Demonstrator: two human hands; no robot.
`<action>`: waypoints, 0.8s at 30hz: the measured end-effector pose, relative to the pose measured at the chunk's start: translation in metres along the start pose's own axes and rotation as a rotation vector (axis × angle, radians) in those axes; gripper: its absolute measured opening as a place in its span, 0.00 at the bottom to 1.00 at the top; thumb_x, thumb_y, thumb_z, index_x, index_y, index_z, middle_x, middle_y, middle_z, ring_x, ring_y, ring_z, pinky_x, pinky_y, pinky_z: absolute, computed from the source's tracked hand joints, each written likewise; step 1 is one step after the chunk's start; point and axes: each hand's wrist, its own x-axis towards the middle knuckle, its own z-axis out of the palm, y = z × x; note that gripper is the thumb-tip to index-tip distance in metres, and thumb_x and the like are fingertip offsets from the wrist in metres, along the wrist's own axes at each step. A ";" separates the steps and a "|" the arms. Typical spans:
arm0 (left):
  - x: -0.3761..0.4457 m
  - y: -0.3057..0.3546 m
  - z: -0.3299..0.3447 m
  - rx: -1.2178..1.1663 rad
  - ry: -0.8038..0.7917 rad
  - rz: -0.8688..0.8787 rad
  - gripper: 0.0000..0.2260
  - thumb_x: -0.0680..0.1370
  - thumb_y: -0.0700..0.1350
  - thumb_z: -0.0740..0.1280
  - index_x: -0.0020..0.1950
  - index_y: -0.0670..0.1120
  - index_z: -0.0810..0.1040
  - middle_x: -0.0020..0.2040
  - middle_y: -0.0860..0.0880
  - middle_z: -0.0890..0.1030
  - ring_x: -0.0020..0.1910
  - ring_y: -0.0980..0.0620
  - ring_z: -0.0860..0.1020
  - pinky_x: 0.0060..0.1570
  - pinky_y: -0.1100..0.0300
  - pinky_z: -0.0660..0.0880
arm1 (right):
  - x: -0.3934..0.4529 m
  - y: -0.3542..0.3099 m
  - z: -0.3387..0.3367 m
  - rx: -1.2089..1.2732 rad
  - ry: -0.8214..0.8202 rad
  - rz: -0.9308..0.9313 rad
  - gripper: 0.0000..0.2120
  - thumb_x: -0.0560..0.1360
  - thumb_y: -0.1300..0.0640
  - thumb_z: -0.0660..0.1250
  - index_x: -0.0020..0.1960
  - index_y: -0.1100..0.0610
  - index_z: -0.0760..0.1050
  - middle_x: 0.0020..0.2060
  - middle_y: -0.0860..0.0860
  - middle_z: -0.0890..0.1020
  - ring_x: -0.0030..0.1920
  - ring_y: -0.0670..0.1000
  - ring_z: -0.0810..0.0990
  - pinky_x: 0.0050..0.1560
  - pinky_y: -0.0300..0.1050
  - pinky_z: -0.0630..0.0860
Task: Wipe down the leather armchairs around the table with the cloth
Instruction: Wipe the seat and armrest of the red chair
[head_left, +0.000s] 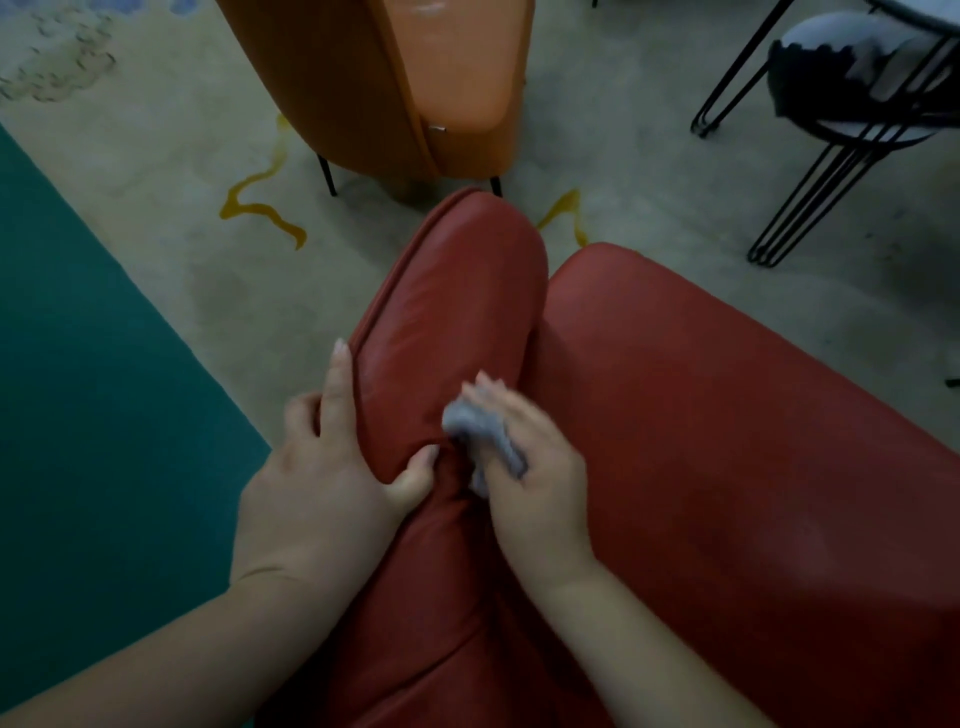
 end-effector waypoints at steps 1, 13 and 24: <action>0.000 0.000 0.000 0.011 -0.001 -0.001 0.47 0.66 0.71 0.61 0.78 0.53 0.48 0.62 0.42 0.71 0.45 0.37 0.79 0.38 0.52 0.72 | 0.018 -0.001 -0.001 -0.001 0.061 0.021 0.22 0.74 0.64 0.67 0.61 0.42 0.75 0.62 0.49 0.77 0.64 0.46 0.74 0.66 0.39 0.68; 0.002 -0.005 0.010 0.025 0.059 0.018 0.46 0.67 0.73 0.58 0.78 0.55 0.44 0.63 0.42 0.70 0.49 0.37 0.78 0.40 0.52 0.68 | 0.002 0.002 0.016 -0.130 0.155 0.140 0.04 0.75 0.60 0.67 0.50 0.56 0.78 0.43 0.48 0.74 0.43 0.54 0.77 0.47 0.52 0.76; 0.001 -0.003 -0.004 -0.062 -0.078 0.049 0.46 0.70 0.72 0.59 0.78 0.54 0.39 0.66 0.40 0.66 0.56 0.36 0.76 0.51 0.49 0.72 | -0.080 -0.054 -0.058 -0.109 0.033 0.425 0.11 0.72 0.63 0.66 0.48 0.47 0.78 0.44 0.52 0.81 0.44 0.50 0.81 0.43 0.44 0.78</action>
